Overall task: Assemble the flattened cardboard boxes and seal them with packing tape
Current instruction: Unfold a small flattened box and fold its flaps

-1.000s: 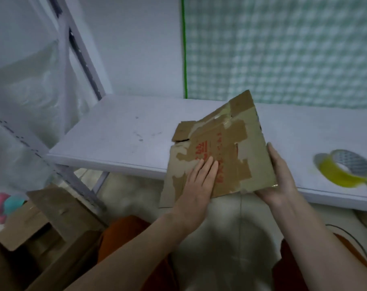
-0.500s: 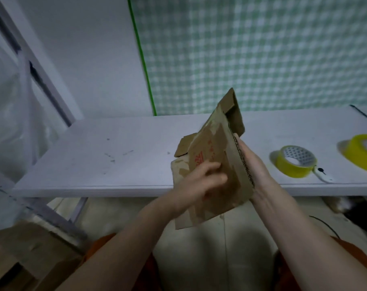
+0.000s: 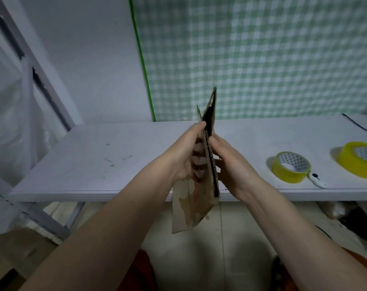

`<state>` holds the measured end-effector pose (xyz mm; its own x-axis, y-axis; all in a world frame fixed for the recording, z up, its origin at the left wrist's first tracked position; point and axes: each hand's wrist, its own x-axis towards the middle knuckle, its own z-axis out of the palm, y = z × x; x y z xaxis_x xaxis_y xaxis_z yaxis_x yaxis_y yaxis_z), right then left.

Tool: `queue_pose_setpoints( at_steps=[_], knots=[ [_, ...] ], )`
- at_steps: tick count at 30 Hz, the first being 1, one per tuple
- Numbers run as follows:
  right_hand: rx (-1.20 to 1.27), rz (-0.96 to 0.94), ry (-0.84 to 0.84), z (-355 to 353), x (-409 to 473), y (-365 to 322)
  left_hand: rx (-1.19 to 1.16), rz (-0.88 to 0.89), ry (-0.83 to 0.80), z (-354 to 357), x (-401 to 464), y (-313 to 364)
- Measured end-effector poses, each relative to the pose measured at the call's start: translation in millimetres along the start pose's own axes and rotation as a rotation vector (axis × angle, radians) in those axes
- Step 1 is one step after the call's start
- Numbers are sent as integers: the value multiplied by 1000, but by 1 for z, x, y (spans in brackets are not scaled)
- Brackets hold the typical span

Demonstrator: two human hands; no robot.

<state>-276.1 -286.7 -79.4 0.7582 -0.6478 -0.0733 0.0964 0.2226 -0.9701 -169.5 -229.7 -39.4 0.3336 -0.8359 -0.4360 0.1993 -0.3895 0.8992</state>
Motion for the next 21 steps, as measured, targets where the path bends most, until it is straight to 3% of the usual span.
queue_pose_setpoints(
  at_steps=[5,11,15,21],
  knots=[
    [-93,39,58,3,3,-11,-30,27,51,-3,-4,19],
    [-333,124,201,5,23,-38,194,74,82,3,-5,8],
    [-437,56,228,6,28,-40,63,84,138,0,-5,5],
    [-501,-60,317,-3,31,-59,-70,163,372,-23,-10,37]
  ],
)
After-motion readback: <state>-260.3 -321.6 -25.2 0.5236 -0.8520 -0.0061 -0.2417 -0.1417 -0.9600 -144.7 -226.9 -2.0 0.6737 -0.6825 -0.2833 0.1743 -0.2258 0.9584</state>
